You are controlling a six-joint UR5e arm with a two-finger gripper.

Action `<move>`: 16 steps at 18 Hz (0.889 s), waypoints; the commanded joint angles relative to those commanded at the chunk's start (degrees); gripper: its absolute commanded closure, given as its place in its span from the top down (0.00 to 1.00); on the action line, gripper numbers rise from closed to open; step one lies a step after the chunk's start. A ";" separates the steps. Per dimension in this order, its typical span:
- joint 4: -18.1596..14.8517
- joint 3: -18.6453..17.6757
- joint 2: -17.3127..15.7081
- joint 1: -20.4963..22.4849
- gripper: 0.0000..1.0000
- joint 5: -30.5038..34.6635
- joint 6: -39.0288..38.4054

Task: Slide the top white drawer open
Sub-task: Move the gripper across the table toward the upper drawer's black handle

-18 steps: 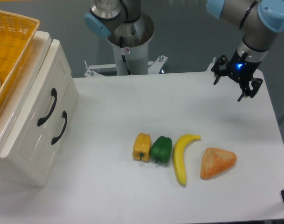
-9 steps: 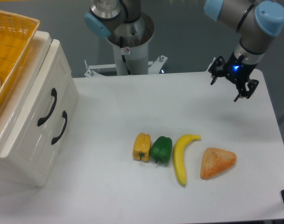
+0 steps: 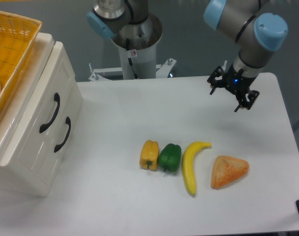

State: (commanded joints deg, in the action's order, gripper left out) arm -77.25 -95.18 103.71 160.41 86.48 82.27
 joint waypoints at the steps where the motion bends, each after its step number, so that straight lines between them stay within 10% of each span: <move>1: -0.18 -0.09 -0.09 -0.88 1.00 0.00 -1.75; 16: -1.76 2.11 -0.26 -13.37 1.00 -7.89 -32.43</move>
State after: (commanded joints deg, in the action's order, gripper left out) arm -79.01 -93.08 103.45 147.04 78.58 49.84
